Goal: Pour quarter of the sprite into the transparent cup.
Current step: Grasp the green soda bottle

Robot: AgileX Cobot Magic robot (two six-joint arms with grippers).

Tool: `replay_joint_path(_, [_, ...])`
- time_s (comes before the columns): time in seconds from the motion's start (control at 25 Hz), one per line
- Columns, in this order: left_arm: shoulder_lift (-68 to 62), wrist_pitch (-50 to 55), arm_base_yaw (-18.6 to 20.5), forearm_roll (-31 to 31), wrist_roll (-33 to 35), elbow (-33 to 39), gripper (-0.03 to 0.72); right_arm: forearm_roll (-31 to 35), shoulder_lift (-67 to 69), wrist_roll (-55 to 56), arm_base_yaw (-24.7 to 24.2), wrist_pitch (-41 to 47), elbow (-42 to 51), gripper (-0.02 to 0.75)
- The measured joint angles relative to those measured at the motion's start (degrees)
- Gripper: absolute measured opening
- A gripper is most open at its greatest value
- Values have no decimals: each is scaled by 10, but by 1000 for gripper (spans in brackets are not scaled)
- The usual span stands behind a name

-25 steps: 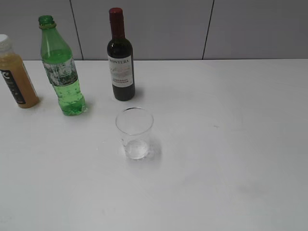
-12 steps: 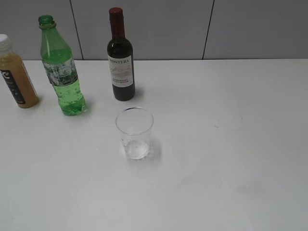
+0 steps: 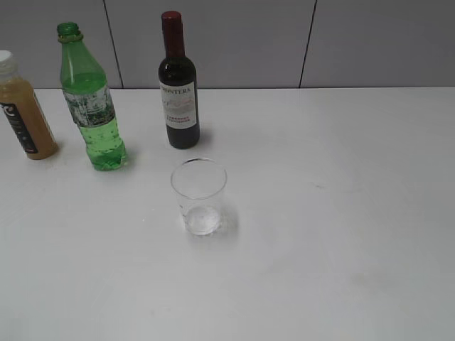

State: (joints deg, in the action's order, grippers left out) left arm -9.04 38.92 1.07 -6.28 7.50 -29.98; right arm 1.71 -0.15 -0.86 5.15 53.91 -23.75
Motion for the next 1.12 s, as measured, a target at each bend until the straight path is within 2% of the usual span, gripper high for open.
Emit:
replay_joint_path(0.36, [-142, -208, 0, -57, 41, 0, 589, 0, 0, 0, 0, 0, 0, 594])
replay_joint_path(0.84, [-346, -427, 0, -60, 48, 0, 589, 0, 0, 0, 0, 0, 0, 594])
replay_joint_path(1.12, [-456, -514, 0, -47, 48, 0, 589, 0, 0, 0, 0, 0, 0, 594])
